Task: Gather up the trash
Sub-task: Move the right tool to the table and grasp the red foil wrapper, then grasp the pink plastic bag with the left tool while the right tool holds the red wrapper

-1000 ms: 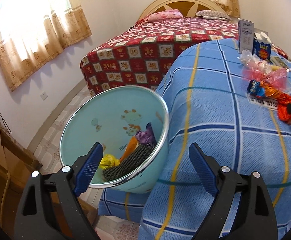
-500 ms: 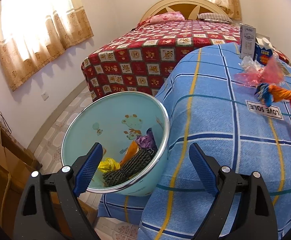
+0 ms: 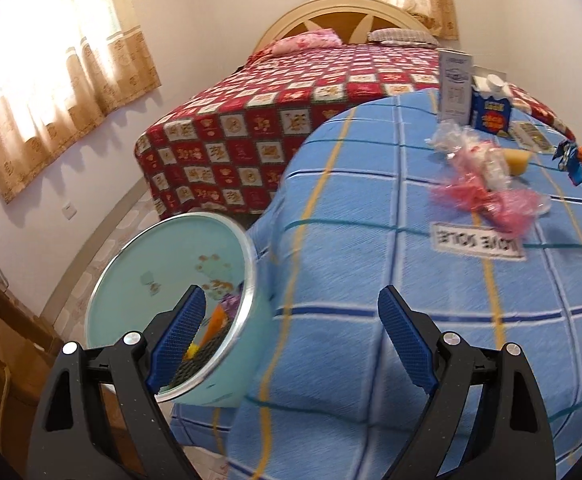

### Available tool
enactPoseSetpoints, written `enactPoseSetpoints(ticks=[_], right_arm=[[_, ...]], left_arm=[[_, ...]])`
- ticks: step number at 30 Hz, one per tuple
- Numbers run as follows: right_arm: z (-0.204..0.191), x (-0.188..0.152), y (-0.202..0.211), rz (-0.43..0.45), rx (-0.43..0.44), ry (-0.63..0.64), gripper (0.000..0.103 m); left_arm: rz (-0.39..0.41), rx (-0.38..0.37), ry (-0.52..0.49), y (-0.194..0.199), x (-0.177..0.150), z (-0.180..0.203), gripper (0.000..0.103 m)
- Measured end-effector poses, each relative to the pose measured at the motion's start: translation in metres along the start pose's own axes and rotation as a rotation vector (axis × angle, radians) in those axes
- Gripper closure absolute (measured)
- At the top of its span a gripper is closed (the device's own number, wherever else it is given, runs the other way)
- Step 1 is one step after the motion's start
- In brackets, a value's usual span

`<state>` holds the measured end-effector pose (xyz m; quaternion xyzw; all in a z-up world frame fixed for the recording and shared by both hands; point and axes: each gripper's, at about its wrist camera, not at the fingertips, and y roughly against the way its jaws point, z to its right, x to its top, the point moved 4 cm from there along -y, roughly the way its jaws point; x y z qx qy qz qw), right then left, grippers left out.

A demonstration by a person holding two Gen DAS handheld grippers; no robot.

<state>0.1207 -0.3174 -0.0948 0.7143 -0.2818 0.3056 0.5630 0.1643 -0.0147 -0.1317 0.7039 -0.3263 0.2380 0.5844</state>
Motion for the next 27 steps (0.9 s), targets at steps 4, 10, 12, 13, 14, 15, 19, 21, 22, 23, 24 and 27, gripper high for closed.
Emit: enactPoseSetpoints(ticks=[4, 10, 12, 13, 14, 15, 19, 21, 22, 23, 24, 27], right_arm=[[0.033, -0.003, -0.003, 0.01, -0.087, -0.035, 0.084], [0.065, -0.011, -0.012, -0.004, -0.116, -0.084, 0.084], [0.073, -0.013, -0.014, -0.005, -0.12, -0.092, 0.084], [0.077, -0.015, -0.014, -0.006, -0.121, -0.099, 0.084], [0.081, -0.016, -0.016, -0.005, -0.122, -0.109, 0.084], [0.084, -0.016, -0.017, -0.004, -0.122, -0.116, 0.084], [0.084, -0.016, -0.017, 0.01, -0.11, -0.122, 0.084], [0.081, -0.016, -0.017, 0.013, -0.105, -0.118, 0.084], [0.08, -0.016, -0.017, 0.014, -0.101, -0.115, 0.084], [0.077, -0.016, -0.017, 0.014, -0.095, -0.112, 0.084], [0.076, -0.016, -0.018, 0.013, -0.092, -0.111, 0.084], [0.071, -0.017, -0.02, 0.011, -0.081, -0.105, 0.084]], left_arm=[[0.016, -0.029, -0.036, -0.001, 0.012, 0.029, 0.017], [0.026, -0.081, -0.069, 0.001, 0.029, 0.07, 0.017], [0.037, -0.1, -0.084, 0.005, 0.034, 0.085, 0.016], [0.042, -0.111, -0.088, 0.006, 0.037, 0.092, 0.016], [0.046, -0.119, -0.09, 0.007, 0.039, 0.098, 0.016], [0.051, -0.125, -0.093, 0.008, 0.042, 0.105, 0.016], [0.067, -0.148, -0.093, 0.009, 0.054, 0.133, 0.011], [0.069, -0.153, -0.103, 0.008, 0.058, 0.146, 0.01], [0.068, -0.153, -0.11, 0.006, 0.058, 0.151, 0.01], [0.064, -0.15, -0.117, 0.004, 0.058, 0.155, 0.01], [0.058, -0.144, -0.127, 0.0, 0.056, 0.157, 0.01], [0.029, -0.111, -0.149, -0.011, 0.05, 0.153, 0.01]])
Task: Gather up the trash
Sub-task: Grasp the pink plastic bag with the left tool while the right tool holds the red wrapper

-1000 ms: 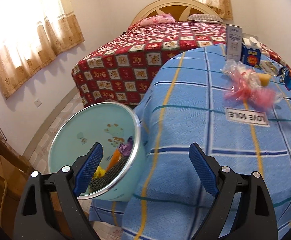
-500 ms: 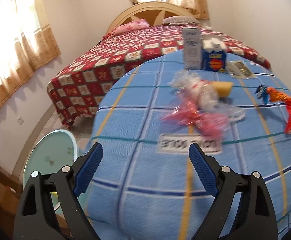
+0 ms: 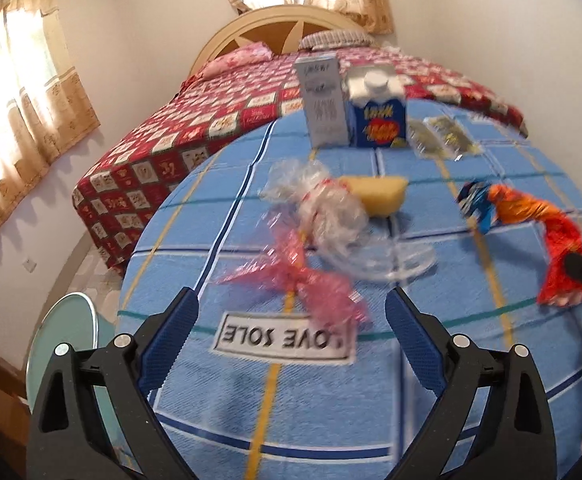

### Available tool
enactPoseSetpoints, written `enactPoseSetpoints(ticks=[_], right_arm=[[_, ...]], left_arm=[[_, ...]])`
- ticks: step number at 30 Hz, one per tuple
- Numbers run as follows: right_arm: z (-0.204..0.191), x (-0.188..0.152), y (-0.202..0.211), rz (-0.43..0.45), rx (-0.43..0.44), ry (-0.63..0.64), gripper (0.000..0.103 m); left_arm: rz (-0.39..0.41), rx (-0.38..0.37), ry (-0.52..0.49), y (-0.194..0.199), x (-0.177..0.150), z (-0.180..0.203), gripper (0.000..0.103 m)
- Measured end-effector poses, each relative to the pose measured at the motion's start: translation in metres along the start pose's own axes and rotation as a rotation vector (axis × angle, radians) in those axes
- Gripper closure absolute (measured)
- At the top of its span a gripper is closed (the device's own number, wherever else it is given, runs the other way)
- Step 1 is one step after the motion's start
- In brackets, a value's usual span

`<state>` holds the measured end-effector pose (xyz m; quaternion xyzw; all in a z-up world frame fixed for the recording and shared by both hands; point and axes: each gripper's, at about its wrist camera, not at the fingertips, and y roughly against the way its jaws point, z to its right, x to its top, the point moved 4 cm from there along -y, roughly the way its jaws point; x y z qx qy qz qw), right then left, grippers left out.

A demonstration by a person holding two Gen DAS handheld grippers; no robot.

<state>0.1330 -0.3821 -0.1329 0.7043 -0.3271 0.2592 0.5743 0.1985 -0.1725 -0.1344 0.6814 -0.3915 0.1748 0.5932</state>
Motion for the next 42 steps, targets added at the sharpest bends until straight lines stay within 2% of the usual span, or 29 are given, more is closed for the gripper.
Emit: enactPoseSetpoints(ticks=[3, 8, 12, 15, 19, 25, 29, 31, 34, 35, 38, 40, 41, 42], right_arm=[[-0.002, -0.001, -0.001, 0.001, 0.007, 0.005, 0.084], [-0.008, -0.003, -0.004, -0.004, 0.021, 0.009, 0.084], [-0.016, -0.007, -0.007, -0.011, 0.033, 0.021, 0.084], [-0.02, -0.007, -0.006, -0.009, 0.031, 0.032, 0.084], [-0.017, -0.007, -0.006, -0.001, 0.007, 0.037, 0.083], [-0.008, -0.007, -0.011, -0.006, -0.061, 0.04, 0.083], [0.0, -0.007, -0.017, -0.021, -0.072, 0.032, 0.083], [0.001, -0.008, -0.019, -0.023, -0.072, 0.032, 0.083], [0.001, -0.009, -0.02, -0.024, -0.073, 0.033, 0.082], [0.001, -0.009, -0.02, -0.025, -0.074, 0.035, 0.082], [0.0, -0.008, -0.021, -0.022, -0.075, 0.041, 0.077], [-0.002, -0.008, -0.021, -0.025, -0.067, 0.042, 0.069], [-0.003, -0.008, -0.023, -0.027, -0.064, 0.043, 0.061], [-0.004, -0.008, -0.023, -0.027, -0.066, 0.043, 0.053]], left_arm=[[-0.018, 0.03, -0.018, 0.0, -0.012, -0.021, 0.01], [-0.045, 0.127, -0.041, 0.002, -0.035, -0.074, 0.01], [-0.077, 0.21, 0.016, 0.001, -0.046, -0.123, 0.01], [-0.083, 0.211, 0.082, 0.006, -0.049, -0.144, 0.01], [-0.06, 0.158, 0.128, 0.021, -0.05, -0.138, 0.01], [-0.004, 0.065, 0.126, 0.037, -0.037, -0.093, 0.009], [-0.001, 0.047, 0.11, 0.027, -0.027, -0.071, 0.009], [-0.003, 0.061, 0.104, 0.017, -0.023, -0.066, 0.01], [-0.038, 0.067, 0.108, -0.001, -0.025, -0.065, 0.012], [-0.053, 0.07, 0.108, -0.008, -0.026, -0.065, 0.013], [-0.093, 0.045, 0.107, -0.02, -0.029, -0.065, 0.029], [-0.101, 0.031, 0.101, -0.022, -0.031, -0.064, 0.04], [-0.1, 0.021, 0.097, -0.023, -0.031, -0.063, 0.045], [-0.101, 0.011, 0.09, -0.023, -0.031, -0.062, 0.057]])
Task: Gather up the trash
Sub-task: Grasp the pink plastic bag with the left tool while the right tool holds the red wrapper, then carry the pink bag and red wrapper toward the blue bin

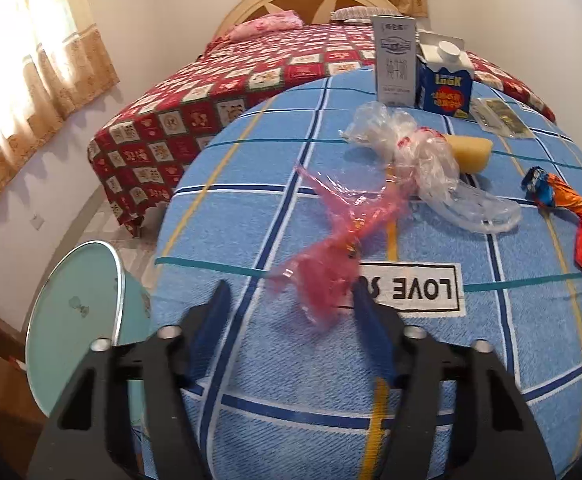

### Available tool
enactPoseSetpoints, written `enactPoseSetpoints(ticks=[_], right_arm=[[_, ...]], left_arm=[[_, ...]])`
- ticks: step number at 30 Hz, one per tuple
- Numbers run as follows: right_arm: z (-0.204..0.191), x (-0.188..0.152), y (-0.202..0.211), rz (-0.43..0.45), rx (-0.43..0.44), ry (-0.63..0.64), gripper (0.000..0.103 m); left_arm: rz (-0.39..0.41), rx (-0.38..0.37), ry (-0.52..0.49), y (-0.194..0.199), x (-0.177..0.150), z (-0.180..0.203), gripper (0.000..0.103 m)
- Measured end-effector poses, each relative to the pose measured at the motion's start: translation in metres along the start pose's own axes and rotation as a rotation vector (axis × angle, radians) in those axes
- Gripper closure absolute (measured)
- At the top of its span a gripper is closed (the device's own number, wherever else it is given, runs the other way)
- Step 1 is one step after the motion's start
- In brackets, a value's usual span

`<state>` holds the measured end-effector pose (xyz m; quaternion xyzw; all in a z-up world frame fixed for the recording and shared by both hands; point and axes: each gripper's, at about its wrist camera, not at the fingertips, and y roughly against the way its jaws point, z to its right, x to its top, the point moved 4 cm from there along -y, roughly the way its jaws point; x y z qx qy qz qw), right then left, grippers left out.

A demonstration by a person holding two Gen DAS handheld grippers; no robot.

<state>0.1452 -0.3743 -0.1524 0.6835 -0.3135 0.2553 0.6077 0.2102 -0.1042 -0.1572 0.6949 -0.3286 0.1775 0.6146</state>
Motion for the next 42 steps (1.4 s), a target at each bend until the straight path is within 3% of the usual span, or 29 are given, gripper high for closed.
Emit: enactPoseSetpoints(ticks=[1, 3, 6, 15, 19, 20, 22, 25, 31, 42], right_arm=[[-0.001, 0.001, 0.0, 0.0, -0.001, 0.0, 0.05], [-0.002, 0.001, -0.002, -0.009, -0.004, 0.0, 0.05], [-0.002, 0.001, -0.003, -0.02, -0.008, -0.008, 0.05], [0.006, 0.004, 0.003, 0.009, -0.006, -0.056, 0.047], [0.008, 0.003, -0.008, -0.037, -0.008, -0.057, 0.045], [0.008, 0.003, -0.009, -0.045, -0.003, -0.058, 0.047], [0.007, 0.001, -0.011, -0.062, 0.008, -0.048, 0.065], [0.005, -0.001, -0.01, -0.062, 0.026, -0.048, 0.079], [-0.003, -0.001, 0.001, -0.018, 0.033, -0.027, 0.086], [-0.035, 0.018, 0.03, 0.101, 0.076, 0.026, 0.086]], left_arm=[[-0.005, -0.014, -0.006, -0.001, 0.0, 0.001, 0.069], [-0.009, -0.034, -0.016, -0.002, -0.001, 0.004, 0.083], [-0.004, -0.051, -0.019, -0.002, -0.002, 0.003, 0.087], [0.034, -0.054, -0.037, 0.013, -0.003, -0.002, 0.09], [0.05, -0.05, -0.038, 0.022, -0.005, -0.006, 0.091], [0.055, -0.048, -0.039, 0.024, -0.005, -0.008, 0.091], [0.068, -0.039, -0.043, 0.03, -0.007, -0.011, 0.091], [0.076, -0.034, -0.039, 0.036, -0.009, -0.017, 0.091], [0.089, -0.026, -0.018, 0.046, -0.01, -0.032, 0.091], [0.107, 0.009, 0.008, 0.058, -0.014, -0.062, 0.091]])
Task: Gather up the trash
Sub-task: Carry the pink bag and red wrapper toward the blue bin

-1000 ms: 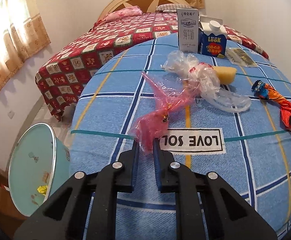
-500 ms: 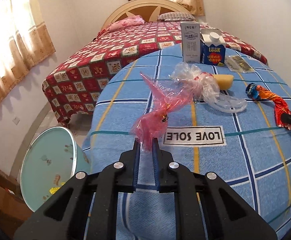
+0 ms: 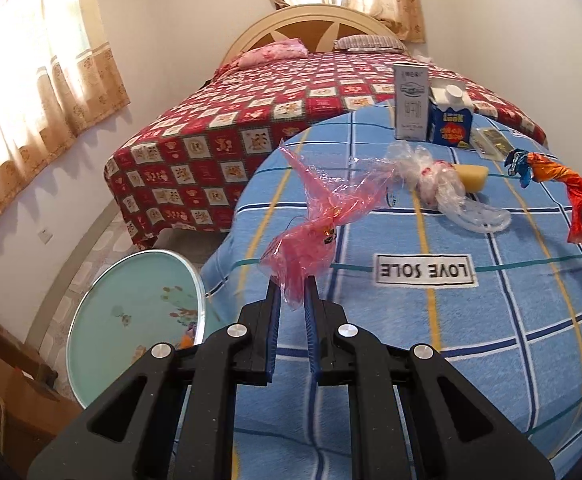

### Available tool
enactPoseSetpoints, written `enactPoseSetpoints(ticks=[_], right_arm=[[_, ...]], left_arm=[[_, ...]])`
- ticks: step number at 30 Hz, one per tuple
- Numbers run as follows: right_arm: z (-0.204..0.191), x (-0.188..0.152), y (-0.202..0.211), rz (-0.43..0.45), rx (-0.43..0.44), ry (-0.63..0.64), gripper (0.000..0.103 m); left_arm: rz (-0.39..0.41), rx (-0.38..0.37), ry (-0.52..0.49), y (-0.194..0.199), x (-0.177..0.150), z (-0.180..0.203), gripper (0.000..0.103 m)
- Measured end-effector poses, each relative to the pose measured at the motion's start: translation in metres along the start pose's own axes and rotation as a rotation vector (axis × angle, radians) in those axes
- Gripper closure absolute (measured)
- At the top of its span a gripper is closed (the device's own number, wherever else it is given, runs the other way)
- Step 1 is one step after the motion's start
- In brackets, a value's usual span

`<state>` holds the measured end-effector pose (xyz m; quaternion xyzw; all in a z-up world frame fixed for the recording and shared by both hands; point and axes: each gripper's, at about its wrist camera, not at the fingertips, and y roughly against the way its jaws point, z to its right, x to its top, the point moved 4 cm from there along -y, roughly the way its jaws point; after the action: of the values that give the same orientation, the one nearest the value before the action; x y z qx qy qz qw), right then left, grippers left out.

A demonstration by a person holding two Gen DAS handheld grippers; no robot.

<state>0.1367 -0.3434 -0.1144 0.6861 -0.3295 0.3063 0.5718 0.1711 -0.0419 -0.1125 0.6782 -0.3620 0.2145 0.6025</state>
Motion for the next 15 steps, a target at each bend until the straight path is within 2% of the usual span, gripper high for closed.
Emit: enactPoseSetpoints(ticks=[15], right_arm=[[-0.07, 0.016, -0.008, 0.035, 0.101, 0.092, 0.086]], left_arm=[[-0.014, 0.049, 0.043, 0.002, -0.015, -0.041, 0.091]])
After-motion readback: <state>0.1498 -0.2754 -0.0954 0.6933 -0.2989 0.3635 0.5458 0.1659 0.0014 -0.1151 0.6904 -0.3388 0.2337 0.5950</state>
